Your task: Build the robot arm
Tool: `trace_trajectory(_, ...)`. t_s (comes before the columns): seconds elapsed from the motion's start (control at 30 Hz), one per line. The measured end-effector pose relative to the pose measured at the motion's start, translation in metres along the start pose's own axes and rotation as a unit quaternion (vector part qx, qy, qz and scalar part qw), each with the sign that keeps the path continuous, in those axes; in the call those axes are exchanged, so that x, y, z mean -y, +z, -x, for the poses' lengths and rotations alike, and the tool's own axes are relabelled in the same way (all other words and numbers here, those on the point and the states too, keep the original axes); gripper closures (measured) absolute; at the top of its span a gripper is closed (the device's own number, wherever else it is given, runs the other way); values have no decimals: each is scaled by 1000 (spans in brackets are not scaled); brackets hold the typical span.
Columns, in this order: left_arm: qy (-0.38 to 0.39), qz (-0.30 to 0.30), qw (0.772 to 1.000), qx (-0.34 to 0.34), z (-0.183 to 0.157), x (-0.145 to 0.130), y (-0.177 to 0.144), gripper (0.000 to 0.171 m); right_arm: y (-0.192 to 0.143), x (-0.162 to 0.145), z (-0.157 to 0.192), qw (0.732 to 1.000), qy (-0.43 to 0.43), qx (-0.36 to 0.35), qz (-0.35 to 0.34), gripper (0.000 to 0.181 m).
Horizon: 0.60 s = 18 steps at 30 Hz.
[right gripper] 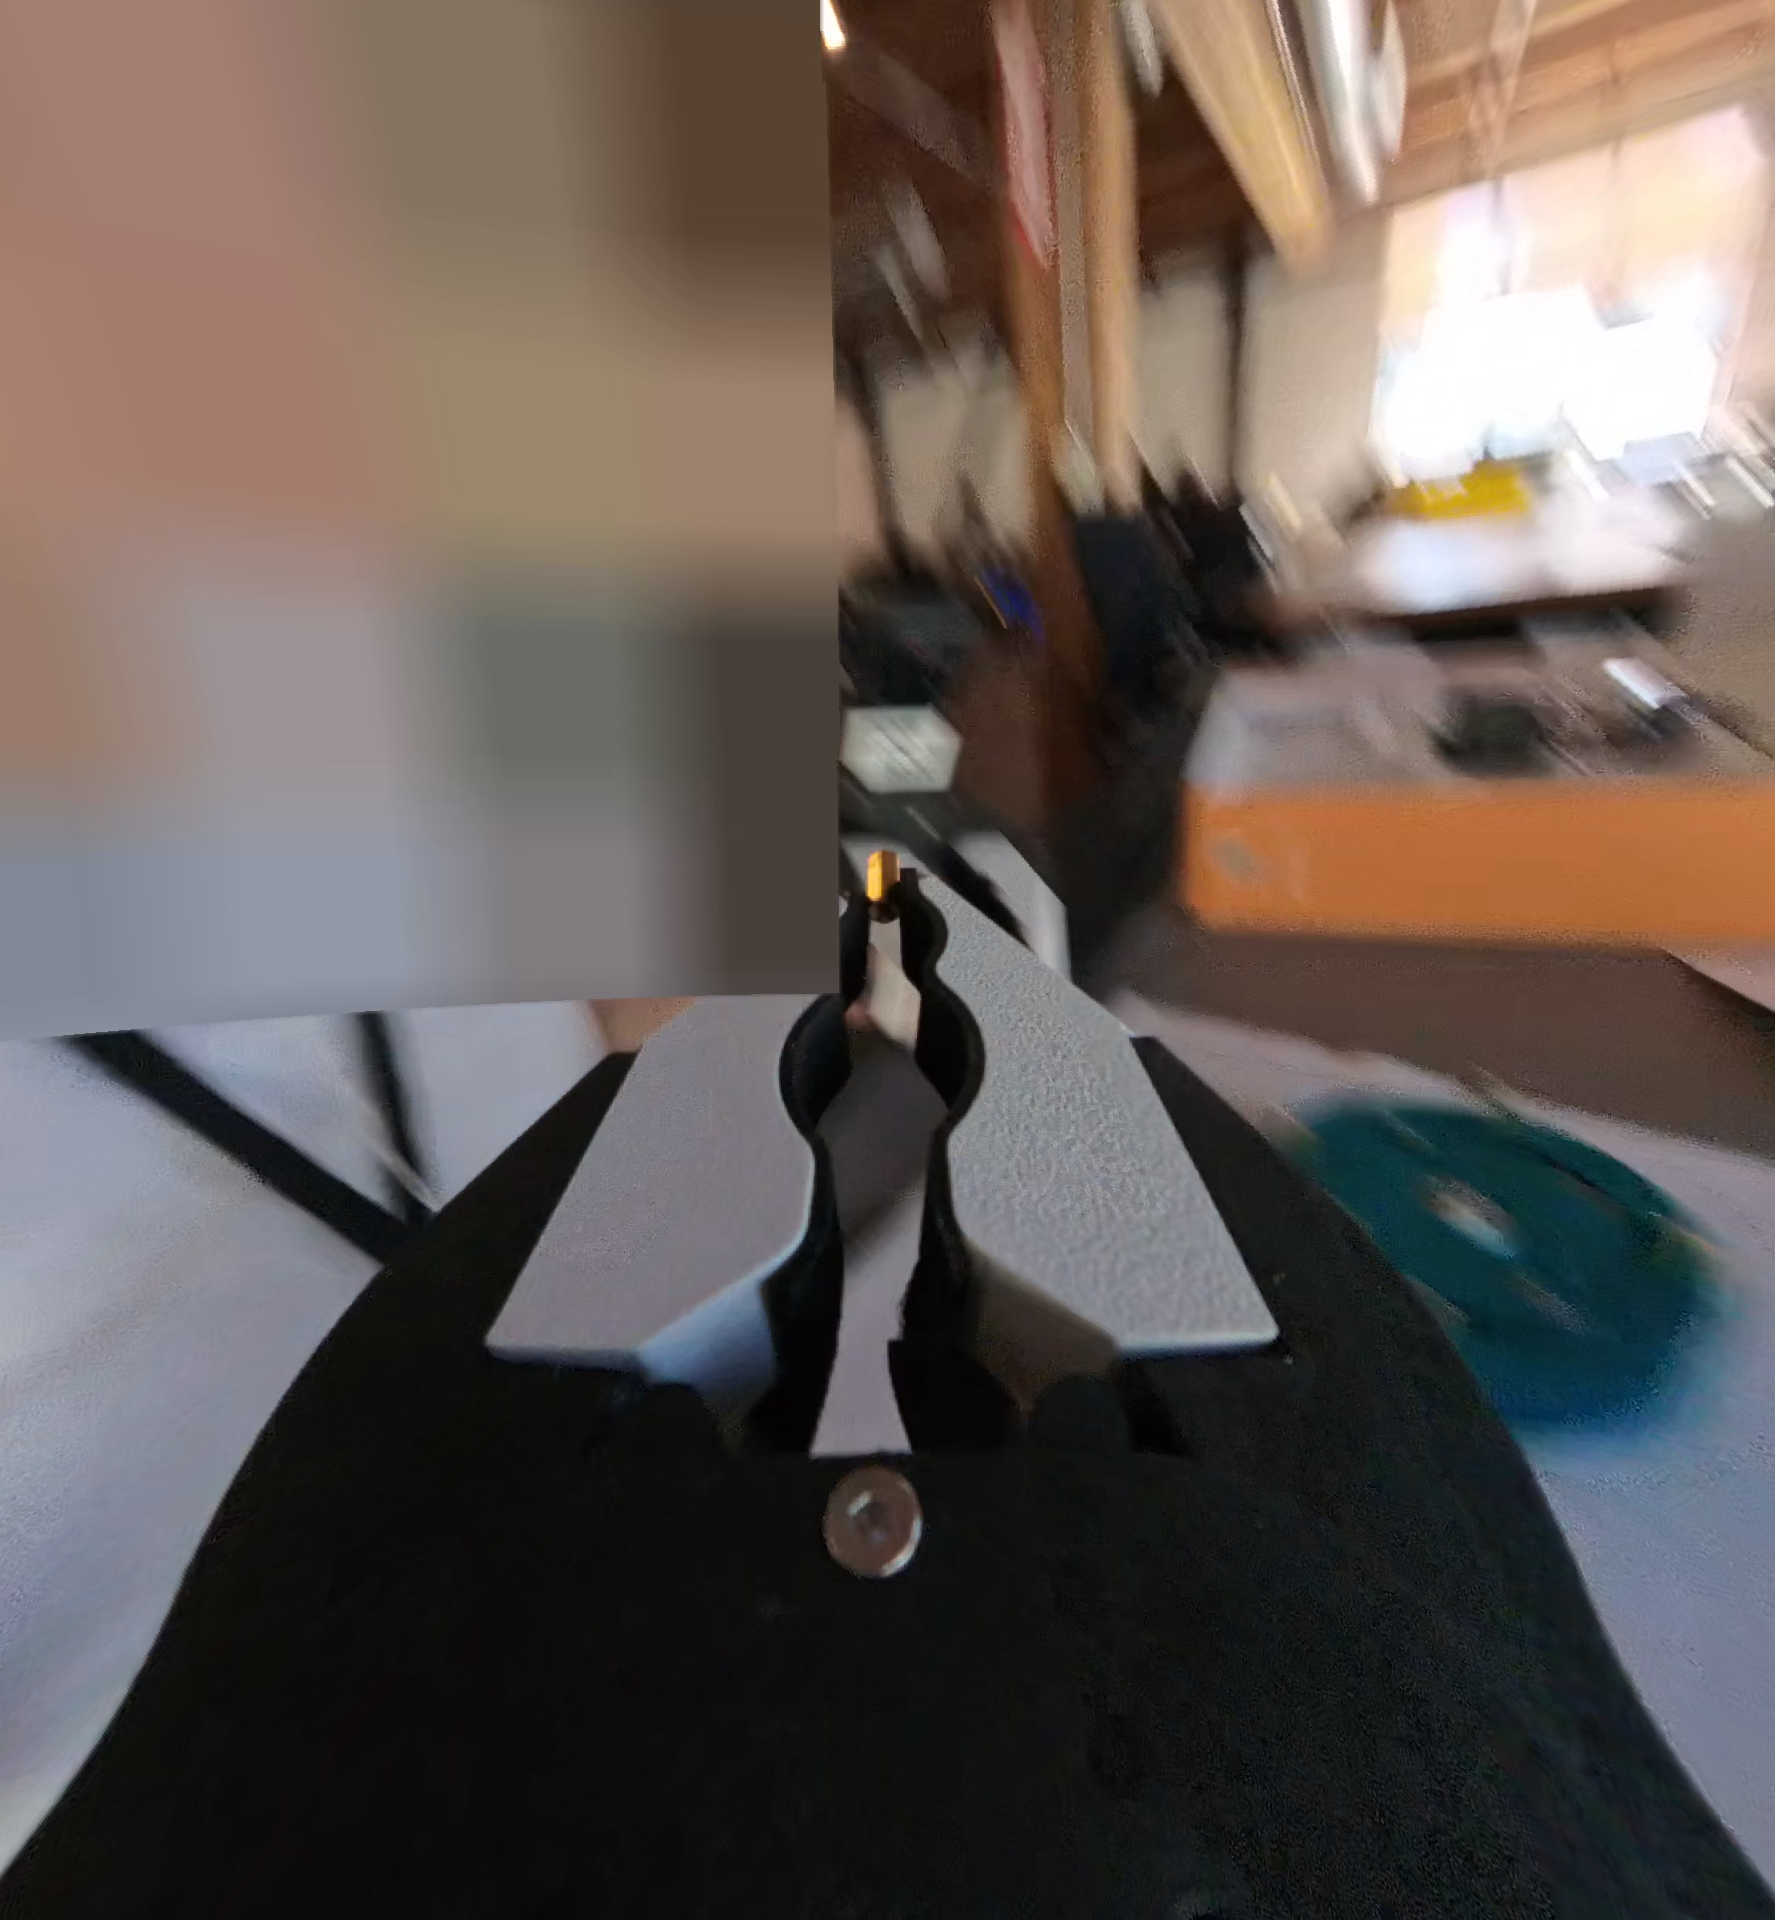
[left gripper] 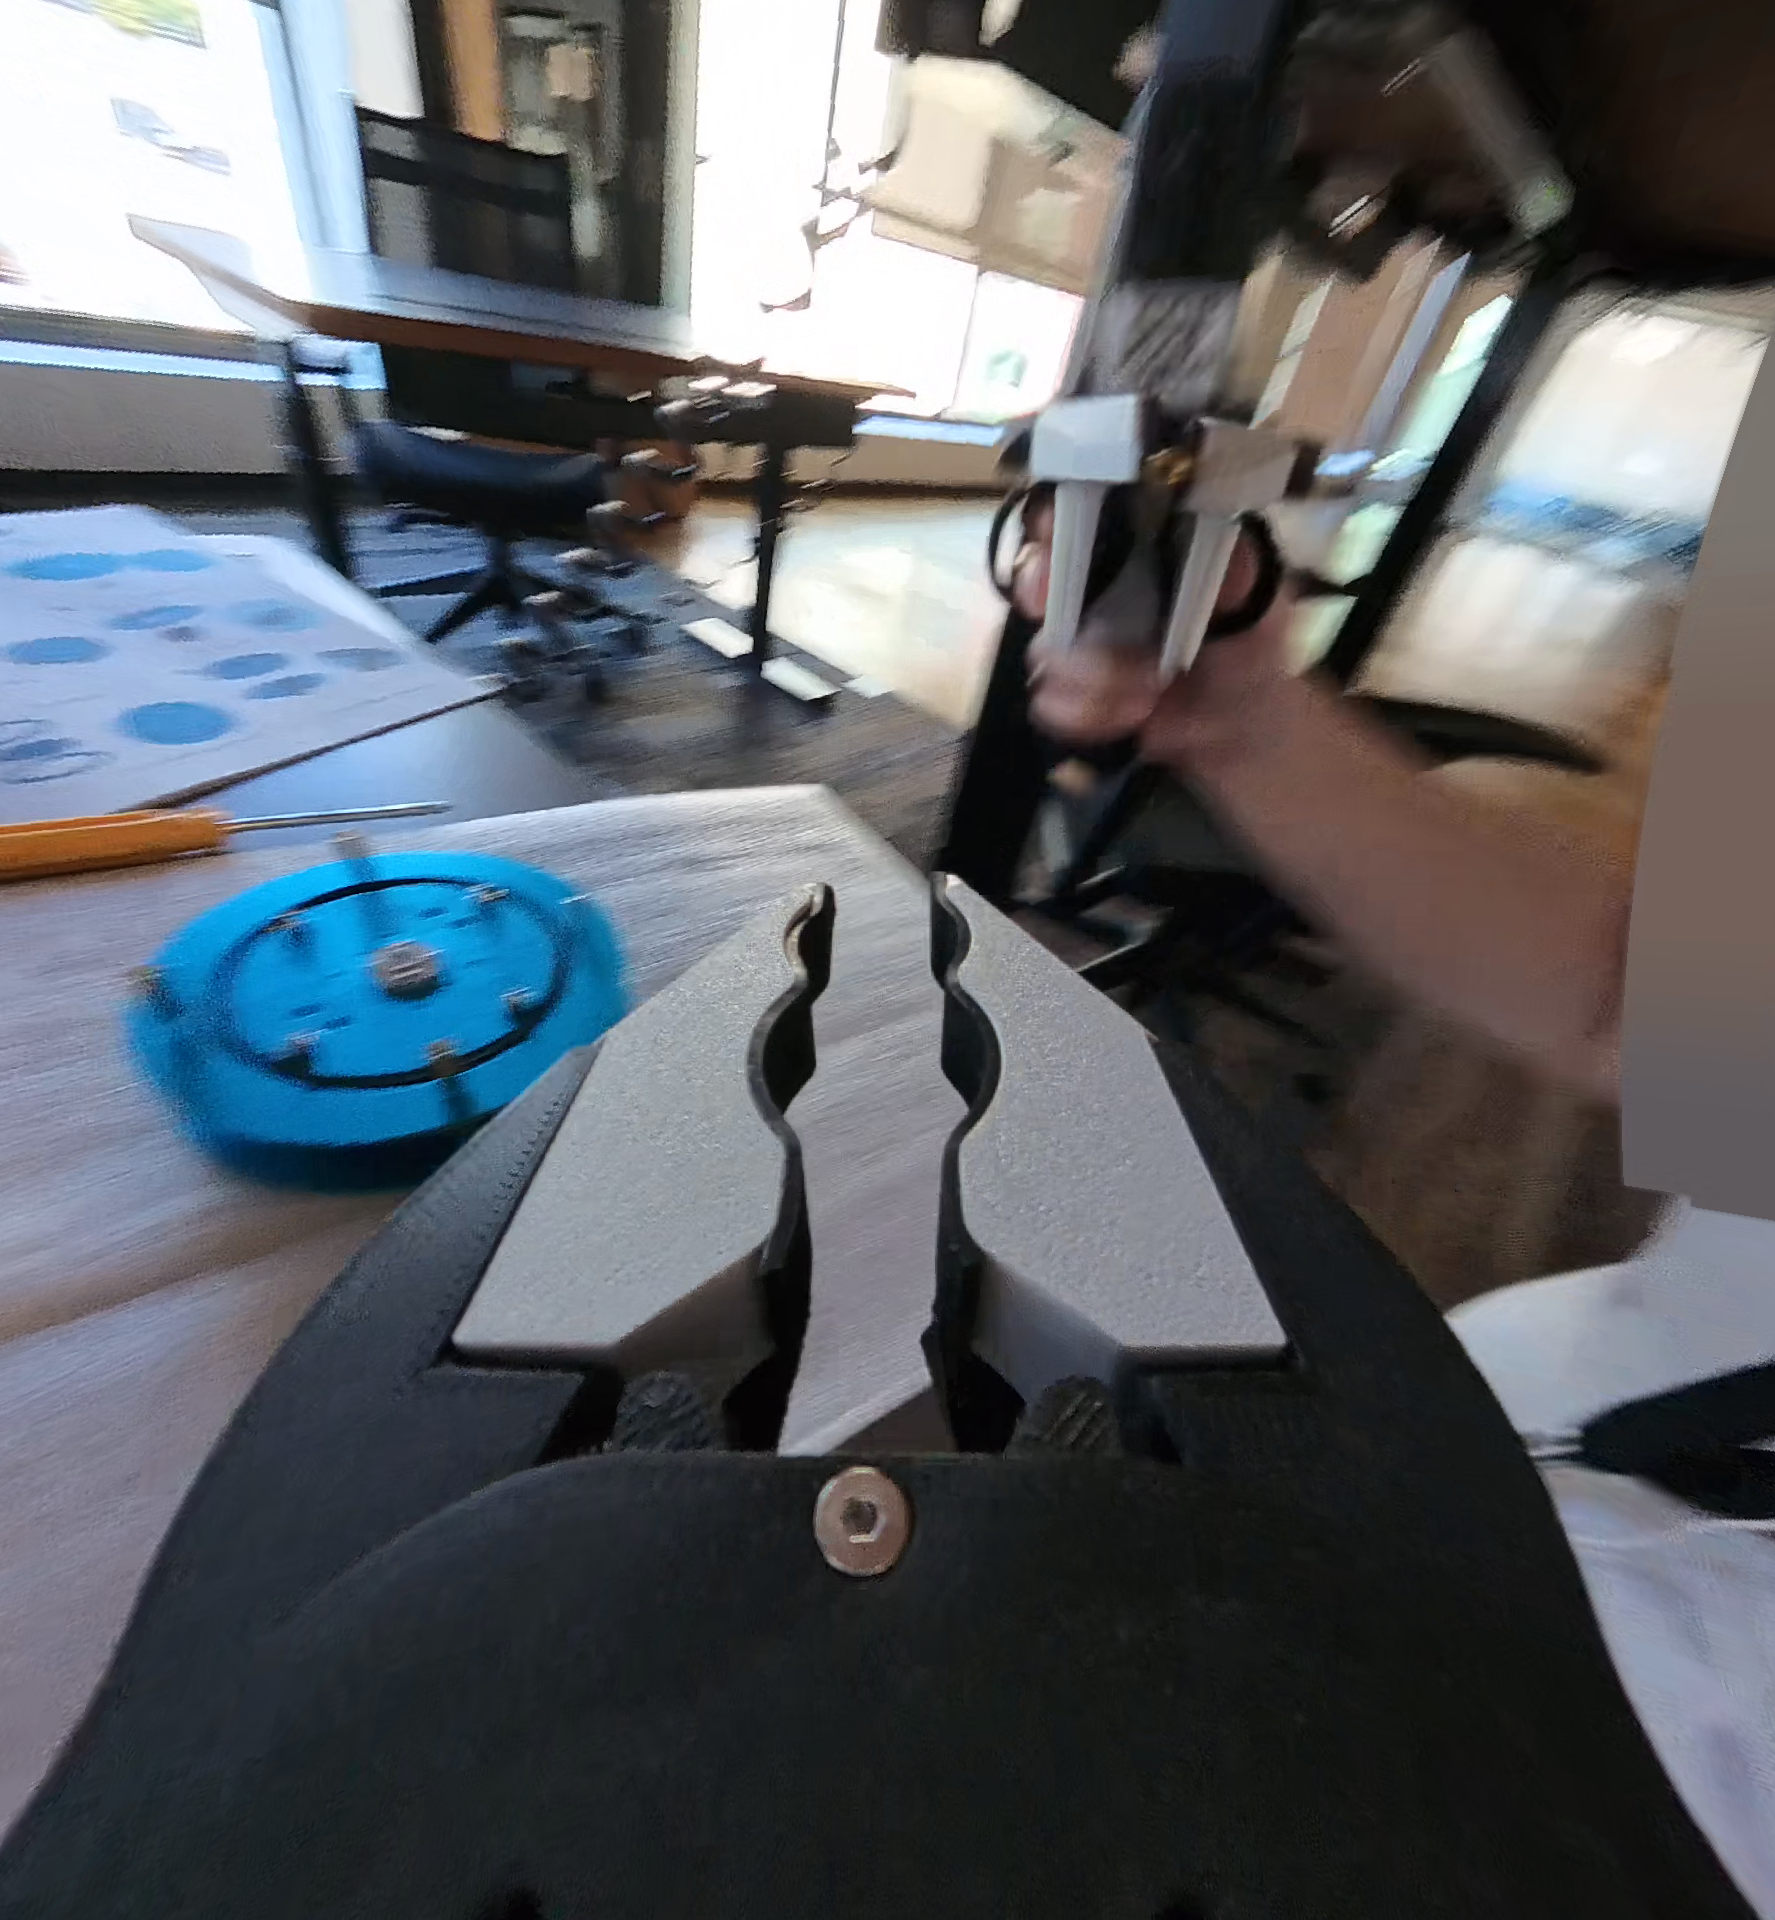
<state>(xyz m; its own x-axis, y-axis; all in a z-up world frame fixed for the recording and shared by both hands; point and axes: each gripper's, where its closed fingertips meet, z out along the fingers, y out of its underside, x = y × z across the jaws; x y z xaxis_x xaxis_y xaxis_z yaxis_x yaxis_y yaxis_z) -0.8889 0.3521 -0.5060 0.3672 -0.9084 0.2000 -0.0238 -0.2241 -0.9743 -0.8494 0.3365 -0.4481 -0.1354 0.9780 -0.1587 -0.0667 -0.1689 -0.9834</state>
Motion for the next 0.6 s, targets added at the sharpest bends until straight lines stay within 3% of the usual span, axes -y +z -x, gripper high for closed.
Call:
trace_trajectory(0.07,44,32,997,61,32,-12,-4,154,-7,-26,-50,974,-66,-102,189,177)
trace_trajectory(0.1,56,47,994,78,45,-17,-6,152,-10,-33,-65,954,-88,-115,264,177)
trace_trajectory(0.23,58,85,991,90,74,-29,1,140,-5,-52,-100,873,-124,-78,466,177)
trace_trajectory(0.33,64,80,990,97,86,-31,7,139,-11,-82,-124,786,-153,-47,597,177)
trace_trajectory(0.47,58,69,991,103,94,-29,5,138,-15,-103,-143,710,-173,-19,682,177)
trace_trajectory(0.6,35,50,994,93,95,-26,1,139,-13,-110,-140,680,-175,12,712,177)
